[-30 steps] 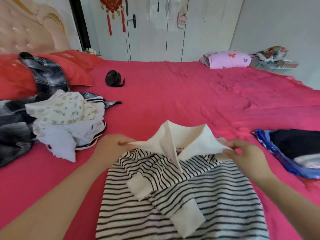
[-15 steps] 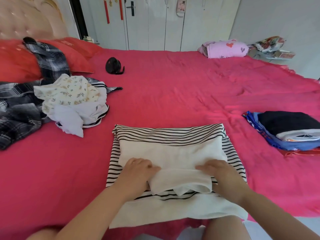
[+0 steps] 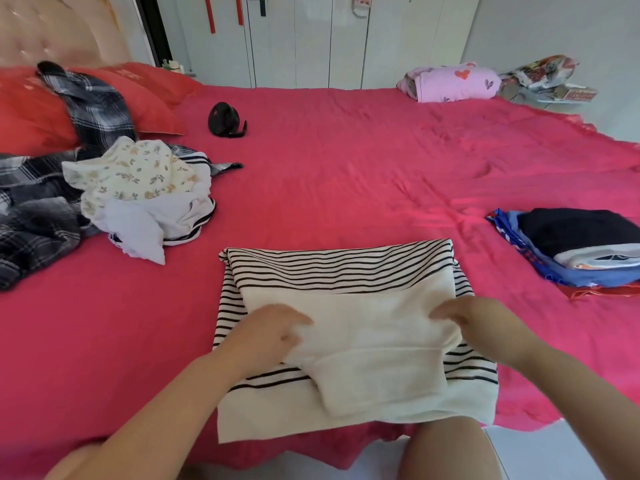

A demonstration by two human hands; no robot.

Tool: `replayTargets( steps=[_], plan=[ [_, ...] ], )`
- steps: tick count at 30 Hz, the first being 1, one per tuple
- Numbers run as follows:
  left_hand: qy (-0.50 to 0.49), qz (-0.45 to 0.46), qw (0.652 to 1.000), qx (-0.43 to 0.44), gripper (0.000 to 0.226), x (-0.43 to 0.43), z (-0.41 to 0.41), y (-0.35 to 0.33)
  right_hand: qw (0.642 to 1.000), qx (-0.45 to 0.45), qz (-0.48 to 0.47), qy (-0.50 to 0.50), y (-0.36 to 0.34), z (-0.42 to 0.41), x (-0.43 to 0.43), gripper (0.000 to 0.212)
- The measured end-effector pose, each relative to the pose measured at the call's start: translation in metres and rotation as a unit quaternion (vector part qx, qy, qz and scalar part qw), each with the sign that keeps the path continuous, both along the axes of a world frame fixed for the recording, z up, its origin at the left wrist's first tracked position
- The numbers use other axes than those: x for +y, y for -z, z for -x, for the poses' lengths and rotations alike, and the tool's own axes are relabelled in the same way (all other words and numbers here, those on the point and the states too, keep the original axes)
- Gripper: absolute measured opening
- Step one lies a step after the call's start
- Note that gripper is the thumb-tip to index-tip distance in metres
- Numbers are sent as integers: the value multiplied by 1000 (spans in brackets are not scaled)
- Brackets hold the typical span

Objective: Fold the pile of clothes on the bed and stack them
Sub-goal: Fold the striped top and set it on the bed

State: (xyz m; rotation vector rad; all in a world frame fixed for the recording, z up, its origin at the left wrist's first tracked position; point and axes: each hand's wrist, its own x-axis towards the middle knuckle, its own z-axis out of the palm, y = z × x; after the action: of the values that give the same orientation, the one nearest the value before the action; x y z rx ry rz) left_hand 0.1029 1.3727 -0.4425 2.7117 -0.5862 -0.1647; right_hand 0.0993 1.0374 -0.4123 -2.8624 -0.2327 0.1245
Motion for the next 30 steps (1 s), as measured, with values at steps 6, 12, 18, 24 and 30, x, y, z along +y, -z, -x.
replayTargets(
  steps=[6, 12, 18, 24, 30],
  plan=[
    [-286, -5, 958, -31, 51, 5, -13, 7, 988, -43, -71, 132, 14, -32, 12, 53],
    [-287, 62, 956, -4, 54, 0, -14, 21, 986, -44, -58, 150, 29, -40, 7, 53],
    [-288, 59, 955, 44, 56, 7, -5, 22, 984, 8, -8, 180, 26, -47, -9, 43],
    [-293, -39, 954, -48, 54, 19, -32, -1, 969, -95, -21, 228, 8, -71, 1, 34],
    [-186, -120, 973, -65, 45, 15, -101, -11, 987, -83, 127, 55, 5, -126, 18, 42]
  ],
)
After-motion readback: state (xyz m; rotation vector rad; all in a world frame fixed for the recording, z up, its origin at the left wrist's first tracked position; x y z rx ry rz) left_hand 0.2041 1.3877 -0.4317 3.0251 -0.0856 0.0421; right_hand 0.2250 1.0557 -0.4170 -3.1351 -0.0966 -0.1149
